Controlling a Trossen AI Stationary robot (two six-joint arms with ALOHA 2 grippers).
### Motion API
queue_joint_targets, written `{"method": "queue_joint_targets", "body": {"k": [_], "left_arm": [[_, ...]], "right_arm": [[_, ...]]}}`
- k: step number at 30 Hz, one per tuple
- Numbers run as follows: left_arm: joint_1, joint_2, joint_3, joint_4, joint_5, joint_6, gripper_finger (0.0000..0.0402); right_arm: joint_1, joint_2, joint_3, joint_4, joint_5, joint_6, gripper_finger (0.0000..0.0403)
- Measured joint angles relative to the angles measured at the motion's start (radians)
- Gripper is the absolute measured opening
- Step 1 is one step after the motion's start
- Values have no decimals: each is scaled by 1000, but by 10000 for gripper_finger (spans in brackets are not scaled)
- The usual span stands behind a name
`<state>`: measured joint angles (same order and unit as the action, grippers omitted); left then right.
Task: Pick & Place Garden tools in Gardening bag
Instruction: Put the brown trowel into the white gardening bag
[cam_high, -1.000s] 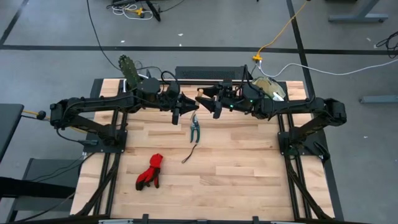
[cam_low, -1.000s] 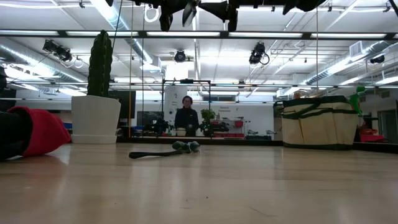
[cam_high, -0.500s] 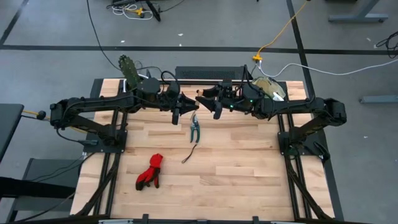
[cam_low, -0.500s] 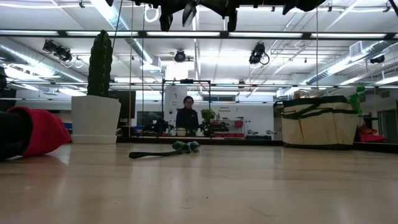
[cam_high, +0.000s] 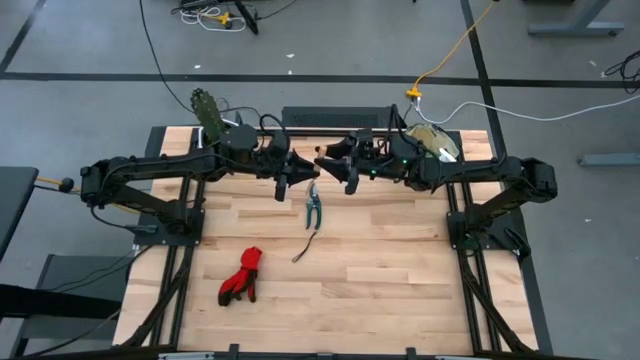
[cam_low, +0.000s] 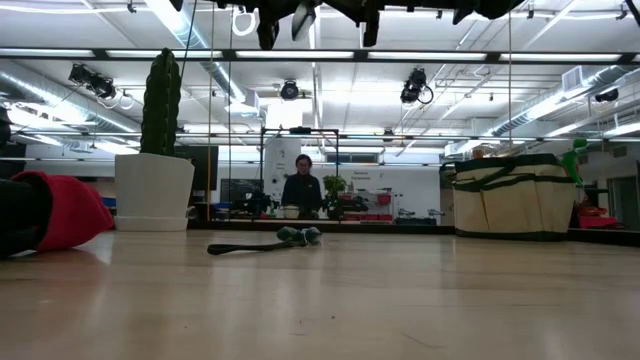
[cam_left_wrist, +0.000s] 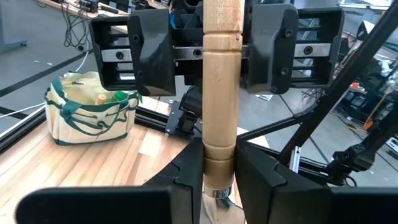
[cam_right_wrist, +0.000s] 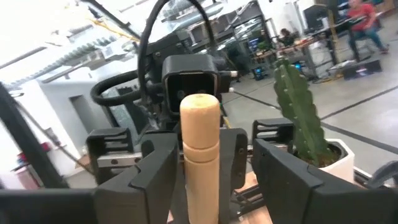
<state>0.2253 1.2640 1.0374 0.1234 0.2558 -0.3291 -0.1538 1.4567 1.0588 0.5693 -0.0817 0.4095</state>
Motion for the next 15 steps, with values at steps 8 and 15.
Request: {"method": "queue_joint_targets", "body": {"k": [8, 15], "left_arm": [[0, 0, 0, 0, 5, 0, 77], [0, 0, 0, 0, 19, 1, 76]], "right_arm": [[-9, -1, 0, 15, -42, 1, 228], [-9, -1, 0, 13, -69, 1, 206]]}}
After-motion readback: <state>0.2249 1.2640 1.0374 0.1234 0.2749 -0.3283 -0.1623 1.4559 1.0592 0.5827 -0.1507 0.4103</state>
